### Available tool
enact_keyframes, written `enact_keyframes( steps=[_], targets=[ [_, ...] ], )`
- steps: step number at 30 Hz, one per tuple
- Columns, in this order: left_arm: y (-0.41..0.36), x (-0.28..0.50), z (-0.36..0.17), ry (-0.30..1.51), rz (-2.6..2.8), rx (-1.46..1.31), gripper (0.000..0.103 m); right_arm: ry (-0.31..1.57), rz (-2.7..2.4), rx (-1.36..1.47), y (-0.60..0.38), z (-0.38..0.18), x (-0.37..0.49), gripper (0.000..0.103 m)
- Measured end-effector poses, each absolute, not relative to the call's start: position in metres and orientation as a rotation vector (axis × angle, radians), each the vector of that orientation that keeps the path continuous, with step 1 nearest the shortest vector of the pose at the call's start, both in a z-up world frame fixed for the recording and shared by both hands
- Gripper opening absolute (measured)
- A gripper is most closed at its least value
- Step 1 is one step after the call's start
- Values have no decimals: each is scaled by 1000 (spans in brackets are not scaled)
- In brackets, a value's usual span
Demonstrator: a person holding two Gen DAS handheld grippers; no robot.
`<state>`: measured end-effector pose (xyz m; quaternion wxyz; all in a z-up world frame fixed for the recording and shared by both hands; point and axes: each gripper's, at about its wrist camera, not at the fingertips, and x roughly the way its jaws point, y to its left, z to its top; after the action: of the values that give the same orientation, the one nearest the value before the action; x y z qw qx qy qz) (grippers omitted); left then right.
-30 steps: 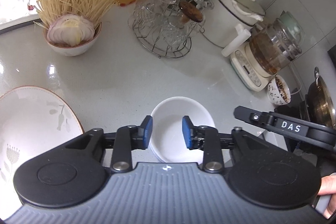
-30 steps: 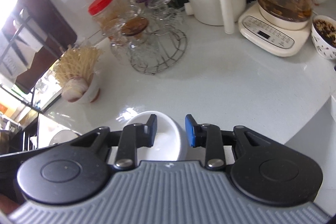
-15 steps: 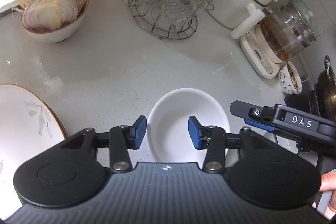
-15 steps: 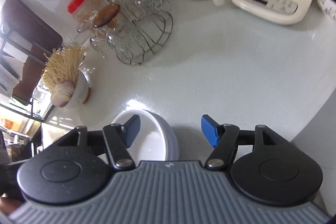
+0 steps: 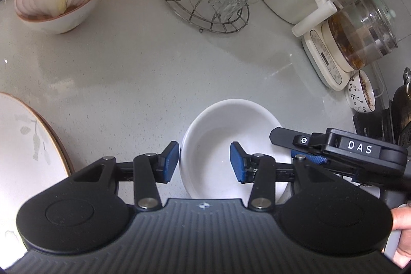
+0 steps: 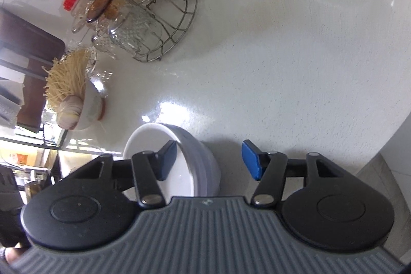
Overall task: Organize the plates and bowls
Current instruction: 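Close both tools on the rim of the nested bowls, then lift and carry the nested bowls with both tools toward the rabbit-print plate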
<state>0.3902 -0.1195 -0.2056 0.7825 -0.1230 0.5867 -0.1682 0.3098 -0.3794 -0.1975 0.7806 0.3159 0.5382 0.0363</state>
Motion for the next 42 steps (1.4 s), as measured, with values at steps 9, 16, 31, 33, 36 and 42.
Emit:
enact_keyframes(
  steps=[9,16,31,33,36,42],
  targets=[
    [-117,394,-216,1311,-352,-301,42,1196,125,702,-374,-203,315,40],
    [-118,393,-219,1310,-331,-281,30,1206,132,695,-375,-205,317,31],
    [-114,385,-213,1278,-335,-295,12,1186,130,679,-376,-203,311,23],
    [-114,384,-211,1273,-339,-300,12,1174,133,674,-377,-201,309,23],
    [-113,382,-209,1276,-350,-306,12,1160,137,667,-379,-197,307,23],
    [-111,378,-203,1265,-369,-319,13,1135,141,669,-382,-188,302,23]
  ],
)
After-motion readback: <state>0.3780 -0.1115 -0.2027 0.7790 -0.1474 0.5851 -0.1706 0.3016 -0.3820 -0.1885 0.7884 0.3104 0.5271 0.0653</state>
